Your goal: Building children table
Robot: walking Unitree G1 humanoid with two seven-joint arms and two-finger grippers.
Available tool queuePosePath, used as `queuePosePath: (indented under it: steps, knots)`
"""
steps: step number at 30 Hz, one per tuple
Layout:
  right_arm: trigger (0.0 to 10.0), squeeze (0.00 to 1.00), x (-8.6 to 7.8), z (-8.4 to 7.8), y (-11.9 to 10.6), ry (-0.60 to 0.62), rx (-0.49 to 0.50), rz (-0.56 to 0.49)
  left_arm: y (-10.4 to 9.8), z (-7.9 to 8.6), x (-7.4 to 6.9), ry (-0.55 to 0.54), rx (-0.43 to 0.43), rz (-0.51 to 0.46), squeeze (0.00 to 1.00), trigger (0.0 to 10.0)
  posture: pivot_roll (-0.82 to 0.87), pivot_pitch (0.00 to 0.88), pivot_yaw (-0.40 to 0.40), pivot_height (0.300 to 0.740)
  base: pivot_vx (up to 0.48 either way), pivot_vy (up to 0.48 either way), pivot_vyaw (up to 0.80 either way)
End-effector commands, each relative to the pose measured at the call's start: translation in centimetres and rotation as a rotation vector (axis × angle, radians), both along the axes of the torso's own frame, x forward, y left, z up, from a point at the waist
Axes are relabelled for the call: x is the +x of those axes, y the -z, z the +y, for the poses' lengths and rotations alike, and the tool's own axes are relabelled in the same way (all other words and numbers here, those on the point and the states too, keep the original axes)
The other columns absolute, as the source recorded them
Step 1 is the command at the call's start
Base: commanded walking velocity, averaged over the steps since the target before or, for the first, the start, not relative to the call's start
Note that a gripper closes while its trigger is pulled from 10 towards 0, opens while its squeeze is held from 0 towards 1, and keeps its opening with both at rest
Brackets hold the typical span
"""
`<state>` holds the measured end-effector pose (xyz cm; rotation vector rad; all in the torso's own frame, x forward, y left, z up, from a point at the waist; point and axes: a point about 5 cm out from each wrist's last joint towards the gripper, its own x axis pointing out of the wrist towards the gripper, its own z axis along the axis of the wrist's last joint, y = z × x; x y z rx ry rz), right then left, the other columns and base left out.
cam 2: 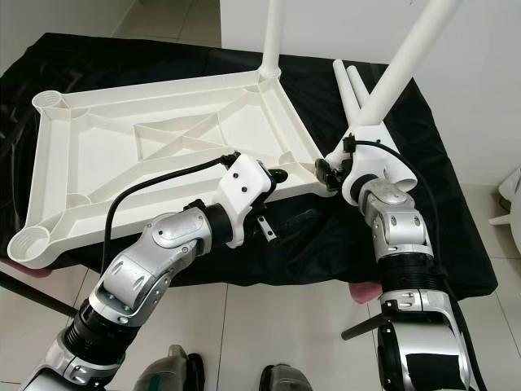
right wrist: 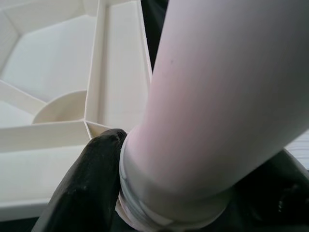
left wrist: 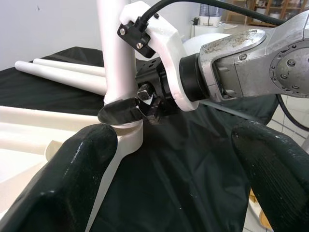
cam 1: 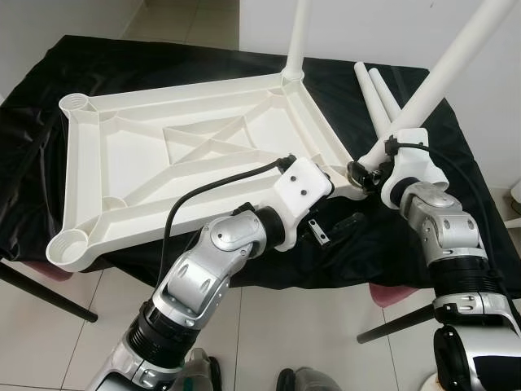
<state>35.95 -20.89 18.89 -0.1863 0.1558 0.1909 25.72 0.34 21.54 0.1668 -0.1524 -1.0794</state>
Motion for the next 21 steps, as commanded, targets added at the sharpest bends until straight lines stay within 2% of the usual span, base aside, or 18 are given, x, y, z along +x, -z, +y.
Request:
queuePosePath:
  steps: [1,4,7,13,18,21]
  knots:
    - [10.0,0.0,-0.2,0.3,0.3,-0.021,-0.032,0.031,-0.1,-0.3,-0.2,0.024,-0.002,-0.01,0.0,10.0,0.0,0.1,-0.012,0.74,0.0,0.0,0.0]
    - [10.0,0.0,-0.2,0.3,0.3,-0.022,-0.034,0.039,-0.1,-0.3,-0.2,0.024,-0.002,-0.01,0.0,10.0,0.0,0.1,-0.012,0.74,0.0,0.0,0.0]
    - [10.0,0.0,-0.6,0.8,2.0,-0.037,-0.097,0.066,-0.2,-0.2,-0.1,0.008,-0.008,-0.01,0.0,10.0,0.01,0.112,-0.016,0.74,0.0,0.0,0.0]
    - [10.0,0.0,-0.9,1.4,3.0,-0.047,-0.103,0.05,-0.4,-0.1,-0.1,-0.003,-0.015,-0.009,0.0,10.0,0.01,0.121,-0.017,0.74,0.0,0.0,0.0]
    - [10.0,0.0,-0.5,1.2,3.3,0.02,-0.02,0.042,-0.4,0.0,0.0,-0.005,-0.017,-0.006,0.0,10.0,0.01,0.128,-0.015,0.74,0.0,0.0,0.0]
    - [10.0,0.0,-0.4,0.9,3.4,0.055,-0.005,0.045,-0.4,0.0,0.0,-0.005,-0.018,-0.006,0.0,10.0,0.01,0.131,-0.014,0.74,0.0,0.0,0.0]
